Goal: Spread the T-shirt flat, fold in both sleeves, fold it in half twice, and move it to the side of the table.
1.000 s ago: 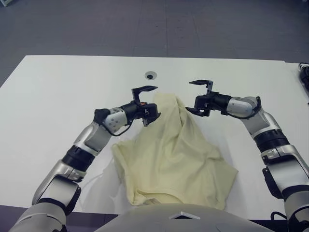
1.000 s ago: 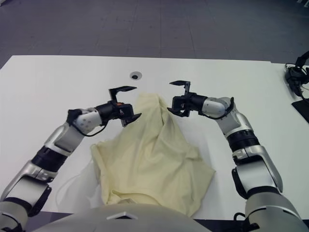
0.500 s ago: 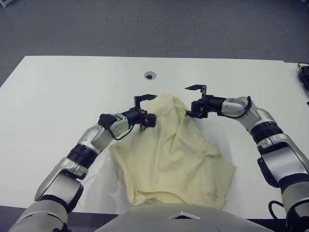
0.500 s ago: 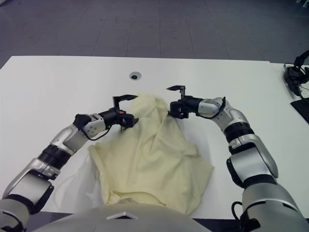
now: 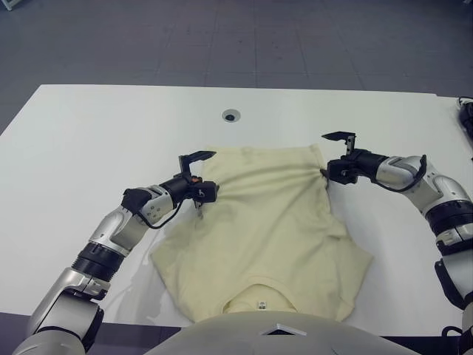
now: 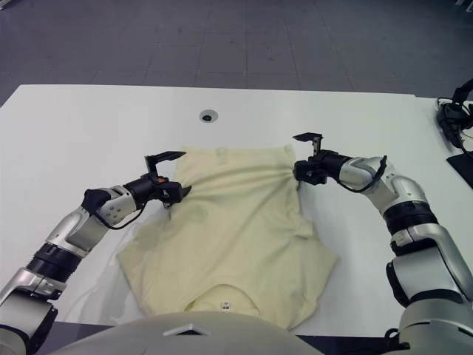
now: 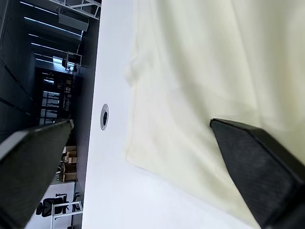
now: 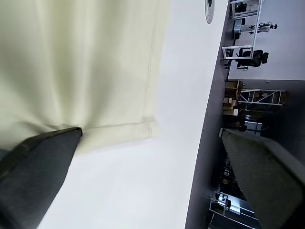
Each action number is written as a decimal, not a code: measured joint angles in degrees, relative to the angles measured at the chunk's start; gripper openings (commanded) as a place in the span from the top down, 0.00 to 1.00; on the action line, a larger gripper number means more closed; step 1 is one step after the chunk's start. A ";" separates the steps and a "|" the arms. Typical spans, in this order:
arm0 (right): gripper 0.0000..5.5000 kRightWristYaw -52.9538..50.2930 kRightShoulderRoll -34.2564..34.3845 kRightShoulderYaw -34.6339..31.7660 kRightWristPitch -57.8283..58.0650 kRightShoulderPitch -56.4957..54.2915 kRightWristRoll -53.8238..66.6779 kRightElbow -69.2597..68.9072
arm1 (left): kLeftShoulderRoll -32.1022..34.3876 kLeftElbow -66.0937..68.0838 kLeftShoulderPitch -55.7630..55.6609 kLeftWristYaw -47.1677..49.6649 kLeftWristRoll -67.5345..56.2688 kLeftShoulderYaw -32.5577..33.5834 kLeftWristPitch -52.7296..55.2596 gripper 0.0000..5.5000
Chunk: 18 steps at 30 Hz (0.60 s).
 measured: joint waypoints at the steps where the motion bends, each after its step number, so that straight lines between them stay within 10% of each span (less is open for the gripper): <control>1: 0.02 -0.42 0.33 -0.52 0.17 0.61 0.47 -0.43 | -0.39 0.19 -0.12 0.07 0.01 0.04 0.20 0.02; 10: 0.02 -12.64 5.30 -11.05 0.79 0.54 6.85 -3.80 | -5.81 13.48 -9.61 5.62 3.89 -1.46 0.35 0.02; 18: 0.02 -2.41 8.93 -10.63 2.65 5.30 14.02 -14.70 | -7.66 24.79 -16.01 13.74 8.42 -3.13 0.16 0.02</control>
